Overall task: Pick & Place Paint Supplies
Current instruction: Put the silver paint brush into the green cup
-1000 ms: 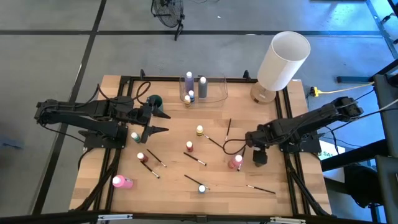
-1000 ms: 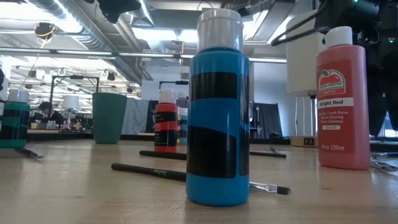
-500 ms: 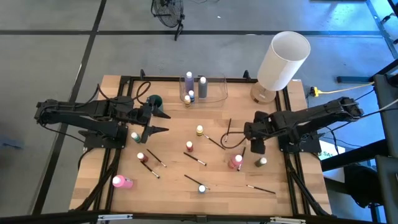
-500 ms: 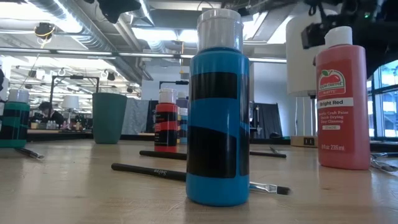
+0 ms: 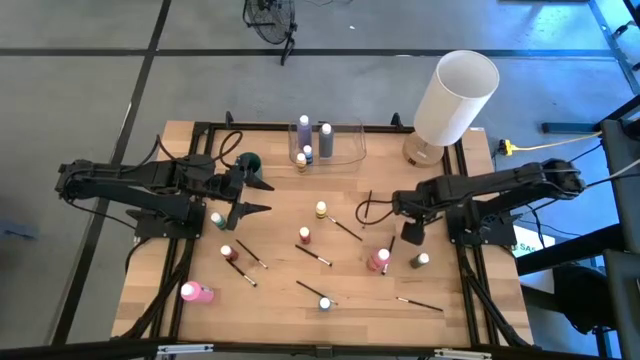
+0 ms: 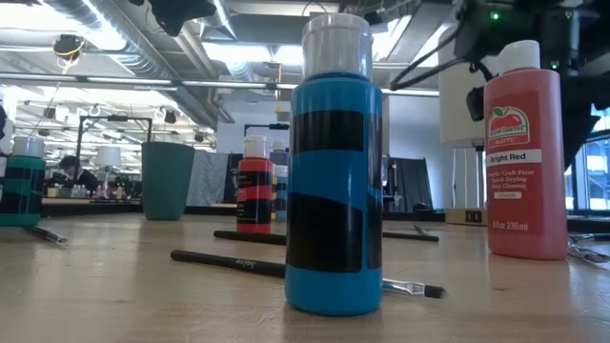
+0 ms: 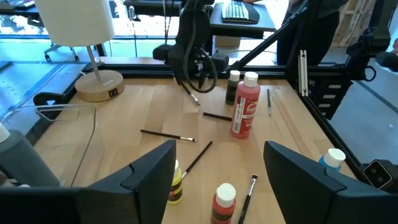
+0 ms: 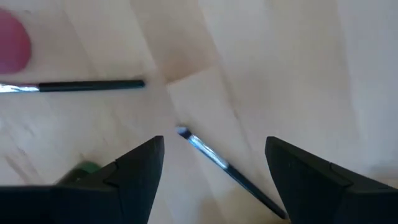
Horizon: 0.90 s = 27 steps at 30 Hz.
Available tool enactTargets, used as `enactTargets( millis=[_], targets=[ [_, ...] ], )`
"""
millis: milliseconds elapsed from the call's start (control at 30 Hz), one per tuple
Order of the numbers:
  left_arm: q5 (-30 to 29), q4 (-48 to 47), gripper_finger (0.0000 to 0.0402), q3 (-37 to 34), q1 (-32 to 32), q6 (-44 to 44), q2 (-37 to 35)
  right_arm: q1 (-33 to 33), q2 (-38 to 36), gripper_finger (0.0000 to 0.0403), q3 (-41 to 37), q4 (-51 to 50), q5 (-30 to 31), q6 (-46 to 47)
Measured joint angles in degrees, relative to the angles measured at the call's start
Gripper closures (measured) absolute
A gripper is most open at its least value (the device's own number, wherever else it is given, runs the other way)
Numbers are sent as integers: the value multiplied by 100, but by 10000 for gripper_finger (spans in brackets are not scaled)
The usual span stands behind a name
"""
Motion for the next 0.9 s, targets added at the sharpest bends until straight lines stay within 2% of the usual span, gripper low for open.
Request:
enactTargets(
  millis=[633,900],
  targets=[
    [2,-2,162,0,2,0,0,-2,0,119,-904,968,-279,1],
    [116,-2,162,-2,2,2,-2,2,0,119,-1083,932,-533,-39]
  ],
)
